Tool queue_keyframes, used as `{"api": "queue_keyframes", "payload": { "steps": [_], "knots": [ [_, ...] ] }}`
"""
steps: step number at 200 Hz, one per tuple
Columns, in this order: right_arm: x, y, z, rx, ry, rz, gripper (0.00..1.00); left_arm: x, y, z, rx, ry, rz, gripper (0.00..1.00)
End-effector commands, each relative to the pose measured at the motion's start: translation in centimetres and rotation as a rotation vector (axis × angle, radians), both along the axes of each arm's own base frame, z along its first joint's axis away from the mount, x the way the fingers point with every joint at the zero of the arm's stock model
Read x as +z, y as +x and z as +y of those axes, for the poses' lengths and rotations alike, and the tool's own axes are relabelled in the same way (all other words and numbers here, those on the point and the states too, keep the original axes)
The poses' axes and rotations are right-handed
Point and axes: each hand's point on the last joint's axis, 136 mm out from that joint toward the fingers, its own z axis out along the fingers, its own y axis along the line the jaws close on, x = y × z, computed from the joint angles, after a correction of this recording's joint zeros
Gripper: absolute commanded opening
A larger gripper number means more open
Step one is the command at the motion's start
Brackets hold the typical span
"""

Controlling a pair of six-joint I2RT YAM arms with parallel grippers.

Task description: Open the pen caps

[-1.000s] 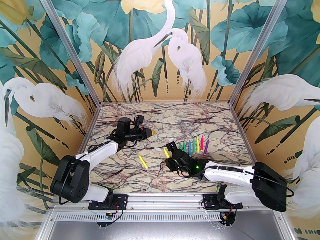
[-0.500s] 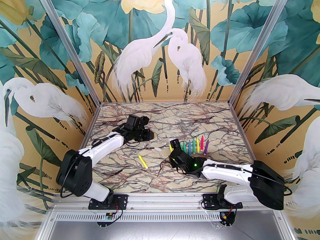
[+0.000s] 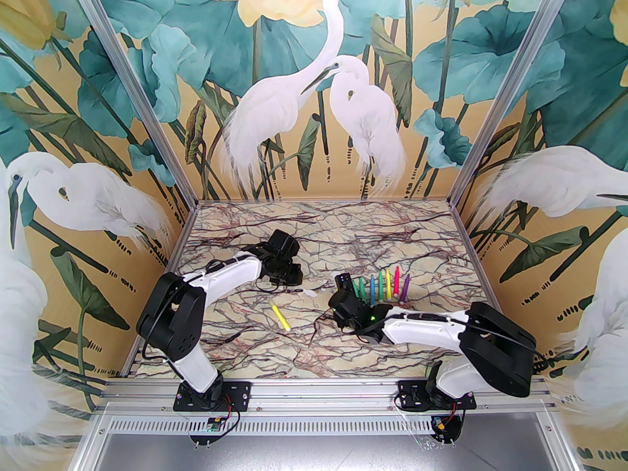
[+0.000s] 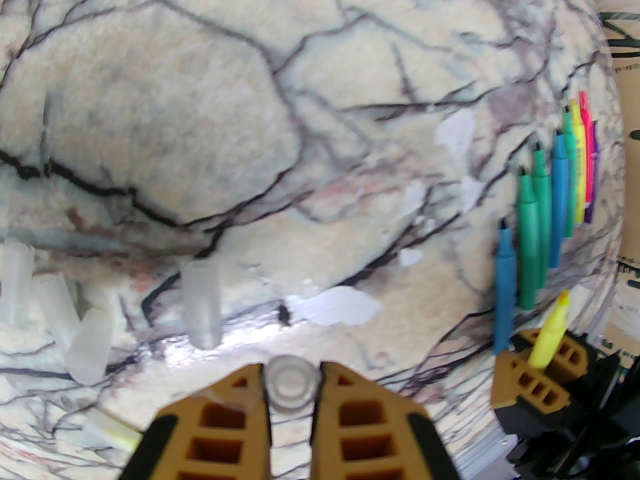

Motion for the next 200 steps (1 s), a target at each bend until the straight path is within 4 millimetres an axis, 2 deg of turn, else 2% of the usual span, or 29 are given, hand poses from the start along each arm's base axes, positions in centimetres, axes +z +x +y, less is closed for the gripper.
{"api": "queue_keyframes", "payload": {
  "steps": [1,83,200],
  "knots": [
    [0.6,0.8,0.9,-0.018,0.029,-0.015,0.08,-0.7,0.3,0.3,-0.013,0.064,0.004,0.0],
    [-0.6,1.0,0.7,-0.026,-0.011,0.006,0.12,-2.4,0.5,-0.3,-0.029,0.092,0.034,0.01],
    [-1.8,1.0,0.4,-0.04,-0.064,0.032,0.24,-3.2,0.6,-0.5,-0.035,0.119,0.051,0.15]
  ]
}}
